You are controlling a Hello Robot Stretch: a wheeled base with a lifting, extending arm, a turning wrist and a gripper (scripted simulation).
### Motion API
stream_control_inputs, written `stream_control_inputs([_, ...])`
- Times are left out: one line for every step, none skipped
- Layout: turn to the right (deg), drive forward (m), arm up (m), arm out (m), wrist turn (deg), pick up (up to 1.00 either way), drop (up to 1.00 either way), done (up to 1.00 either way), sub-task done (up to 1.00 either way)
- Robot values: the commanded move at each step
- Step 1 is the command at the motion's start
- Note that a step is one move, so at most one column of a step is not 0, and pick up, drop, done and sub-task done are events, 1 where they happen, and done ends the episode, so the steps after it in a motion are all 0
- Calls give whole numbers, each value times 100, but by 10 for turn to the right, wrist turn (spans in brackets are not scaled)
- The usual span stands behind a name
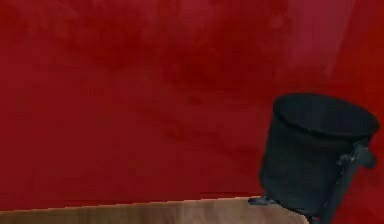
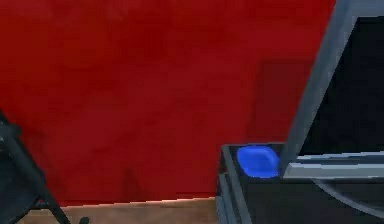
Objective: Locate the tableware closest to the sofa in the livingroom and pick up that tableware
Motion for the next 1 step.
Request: stream_control_inputs([-450, 0, 0, 0, 0, 0, 0, 0, 0])
